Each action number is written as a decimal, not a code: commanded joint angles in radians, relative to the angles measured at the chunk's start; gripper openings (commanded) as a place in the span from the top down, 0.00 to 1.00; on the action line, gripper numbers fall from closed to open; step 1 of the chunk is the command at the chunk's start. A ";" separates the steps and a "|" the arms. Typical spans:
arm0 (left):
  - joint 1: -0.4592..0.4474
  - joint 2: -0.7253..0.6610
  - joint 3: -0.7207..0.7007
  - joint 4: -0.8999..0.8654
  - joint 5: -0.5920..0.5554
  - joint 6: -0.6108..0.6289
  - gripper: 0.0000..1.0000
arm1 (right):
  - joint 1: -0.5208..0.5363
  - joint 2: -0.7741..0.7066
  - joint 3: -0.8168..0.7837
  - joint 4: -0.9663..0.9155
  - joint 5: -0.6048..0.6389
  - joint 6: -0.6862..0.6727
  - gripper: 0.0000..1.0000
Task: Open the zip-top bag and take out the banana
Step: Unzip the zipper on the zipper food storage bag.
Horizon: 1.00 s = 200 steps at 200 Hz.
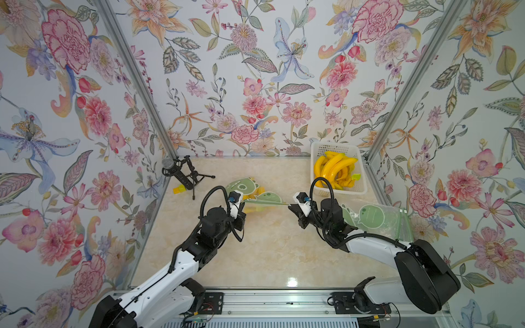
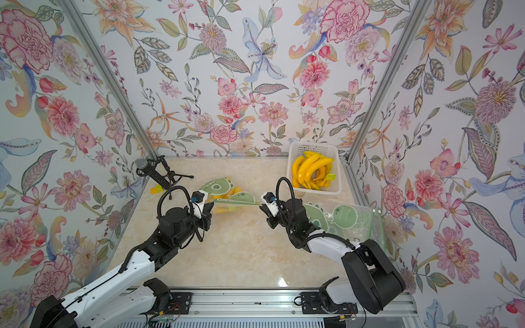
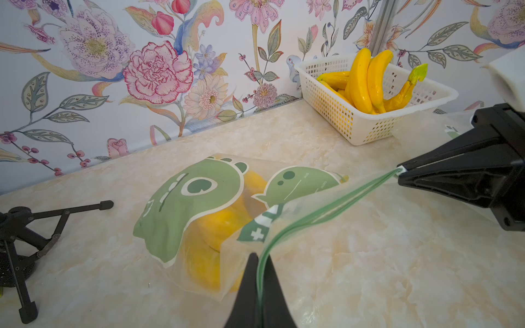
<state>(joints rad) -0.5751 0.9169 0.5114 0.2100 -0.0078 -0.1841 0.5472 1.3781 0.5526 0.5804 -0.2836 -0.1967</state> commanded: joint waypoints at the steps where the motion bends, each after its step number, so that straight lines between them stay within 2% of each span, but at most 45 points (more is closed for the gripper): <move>1: 0.040 -0.041 -0.005 0.053 -0.137 -0.035 1.00 | -0.048 0.002 -0.026 -0.062 0.105 0.038 0.93; 60: 0.056 -0.075 -0.006 0.028 -0.181 -0.054 1.00 | -0.073 0.016 -0.014 -0.060 0.104 0.063 0.93; 94: 0.058 -0.054 0.014 0.018 -0.092 -0.037 0.99 | -0.073 0.013 -0.001 -0.070 0.105 0.053 0.93; 101: 0.059 -0.038 0.030 0.002 -0.066 -0.033 0.95 | -0.073 0.010 0.005 -0.083 0.101 0.046 0.93; 109: 0.058 -0.017 0.068 -0.042 -0.020 -0.026 0.80 | -0.073 0.005 0.015 -0.096 0.094 0.036 0.93; 115: 0.059 0.007 0.122 -0.099 0.018 -0.013 0.72 | -0.073 0.001 0.023 -0.107 0.084 0.025 0.93; 132: 0.052 0.092 0.343 -0.330 0.035 0.024 0.64 | -0.073 0.000 0.053 -0.151 0.068 -0.002 0.93; 154: 0.046 0.184 0.563 -0.539 0.042 0.103 0.48 | -0.073 0.015 0.076 -0.167 0.076 -0.023 0.93; 175: 0.037 0.280 0.649 -0.650 0.055 0.144 0.46 | -0.072 0.029 0.089 -0.161 0.084 -0.022 0.93; 200: -0.016 0.378 0.640 -0.653 0.072 0.132 0.45 | -0.069 0.024 0.093 -0.143 0.077 -0.010 0.93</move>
<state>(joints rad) -0.5434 1.1877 1.1774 -0.2771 0.0250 -0.0830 0.4725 1.3972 0.6193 0.4358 -0.2150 -0.1978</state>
